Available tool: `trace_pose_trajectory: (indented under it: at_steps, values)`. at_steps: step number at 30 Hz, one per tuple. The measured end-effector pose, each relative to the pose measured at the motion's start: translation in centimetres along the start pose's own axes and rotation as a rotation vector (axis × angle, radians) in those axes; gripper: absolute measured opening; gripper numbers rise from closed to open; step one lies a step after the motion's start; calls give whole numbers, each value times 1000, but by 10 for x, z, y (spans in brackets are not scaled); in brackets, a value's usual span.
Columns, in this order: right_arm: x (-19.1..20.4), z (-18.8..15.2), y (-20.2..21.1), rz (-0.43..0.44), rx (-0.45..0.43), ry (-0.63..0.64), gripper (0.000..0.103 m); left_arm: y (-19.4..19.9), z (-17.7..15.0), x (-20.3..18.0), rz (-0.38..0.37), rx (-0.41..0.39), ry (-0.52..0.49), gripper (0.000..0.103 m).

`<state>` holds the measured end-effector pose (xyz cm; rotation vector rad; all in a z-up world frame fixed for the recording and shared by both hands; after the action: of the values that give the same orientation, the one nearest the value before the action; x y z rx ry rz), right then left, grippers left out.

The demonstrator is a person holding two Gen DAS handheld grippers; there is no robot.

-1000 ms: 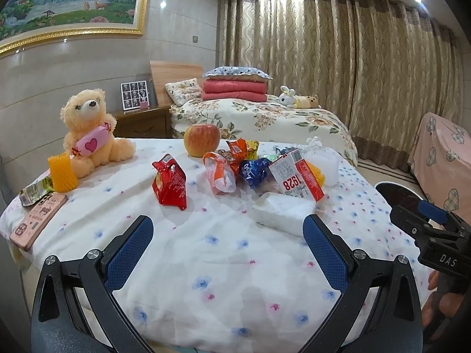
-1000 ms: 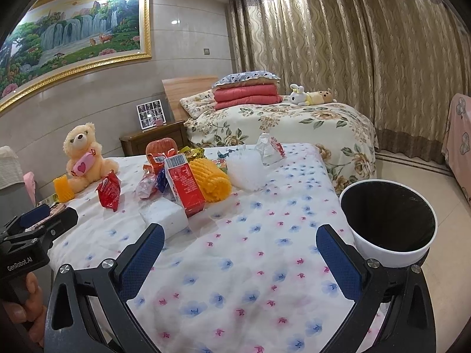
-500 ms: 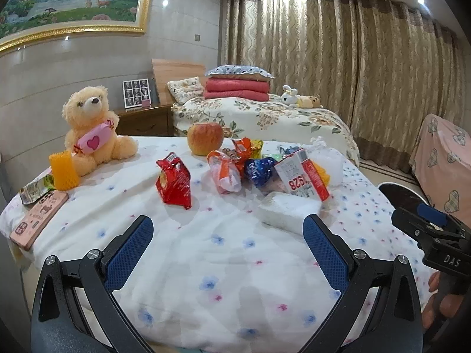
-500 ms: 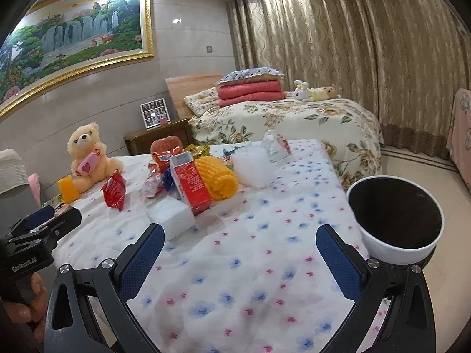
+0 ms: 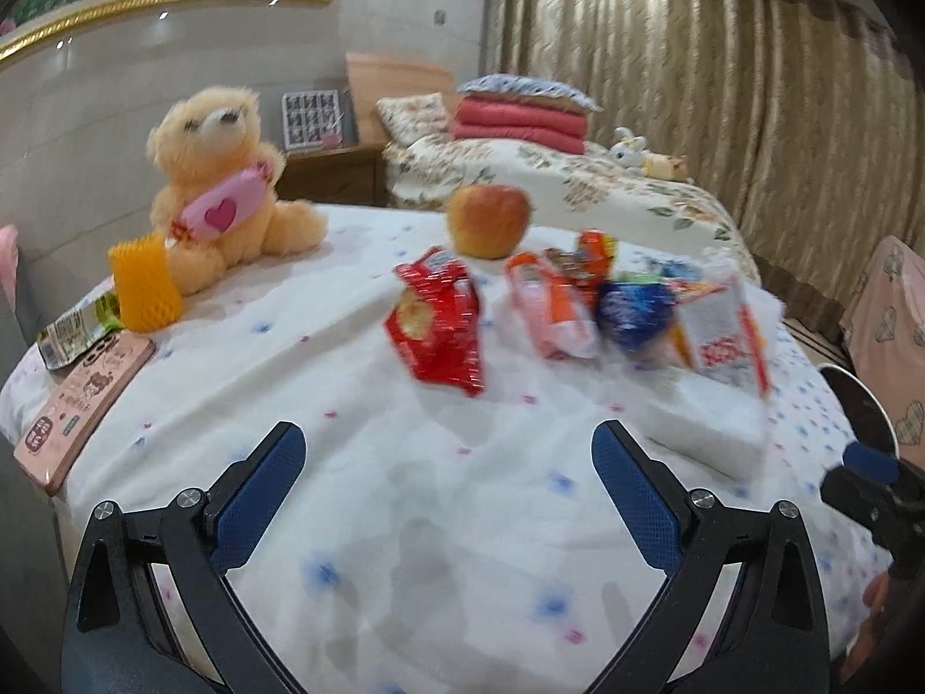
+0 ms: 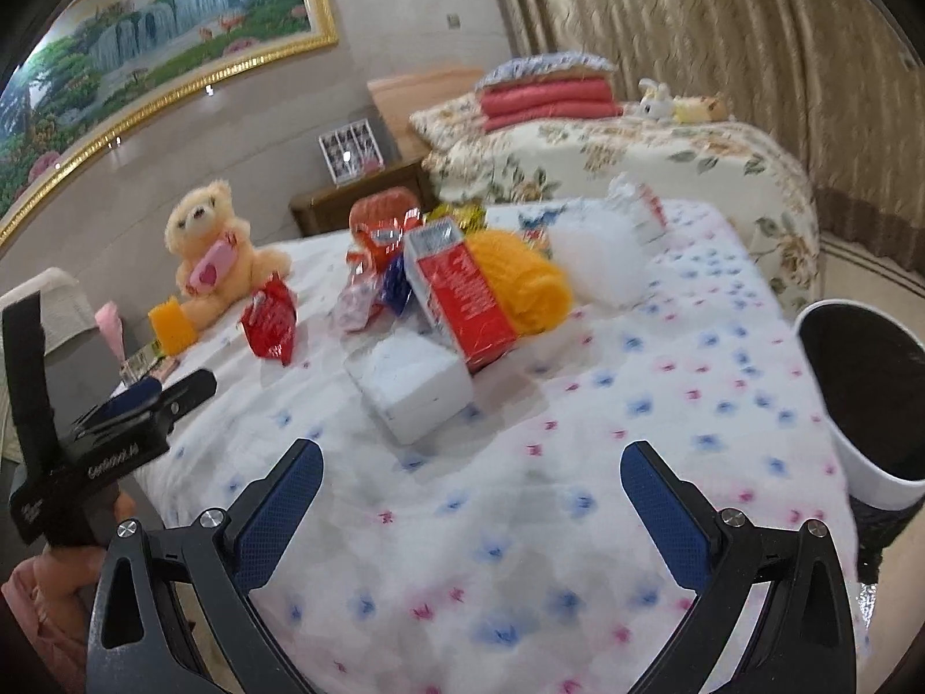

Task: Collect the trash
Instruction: 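Grasp the red chip bag with the left tool while the right tool grasps the white foam block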

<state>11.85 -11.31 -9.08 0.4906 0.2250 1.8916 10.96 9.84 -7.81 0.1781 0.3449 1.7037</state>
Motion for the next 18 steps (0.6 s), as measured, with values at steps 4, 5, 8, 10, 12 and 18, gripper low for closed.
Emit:
trace_pose_trajectory:
  at_steps: [4,5,8,10,12,18]
  values:
    - [6,-3,-14,9,32,4,102,-19,3,10,10,30,-2,101]
    - [8,-3,-18,12,39,4,102,-24,4,10,6,36,-6,101]
    - [11,-2,-28,12,59,2,102,-38,6,10,10,59,-29,101]
    - [11,-1,-34,8,68,-1,102,-49,8,12,15,67,-45,99]
    - [11,-1,-40,7,80,-8,101,-59,9,11,12,74,-56,92]
    - [9,-3,-55,3,121,-28,93,-80,5,5,-28,150,-62,70]
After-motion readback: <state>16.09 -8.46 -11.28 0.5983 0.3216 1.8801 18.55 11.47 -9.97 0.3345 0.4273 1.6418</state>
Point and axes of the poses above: each gripper's, at about its wrist camera, not at the fingertips, and y roughly against the way its jaws point, x to its left, z to its top, the point moved 9 cm from there along -y, roughly the way its jaws point, and after that the axes turned 15 degrees about -x, right-handed, at the moved point
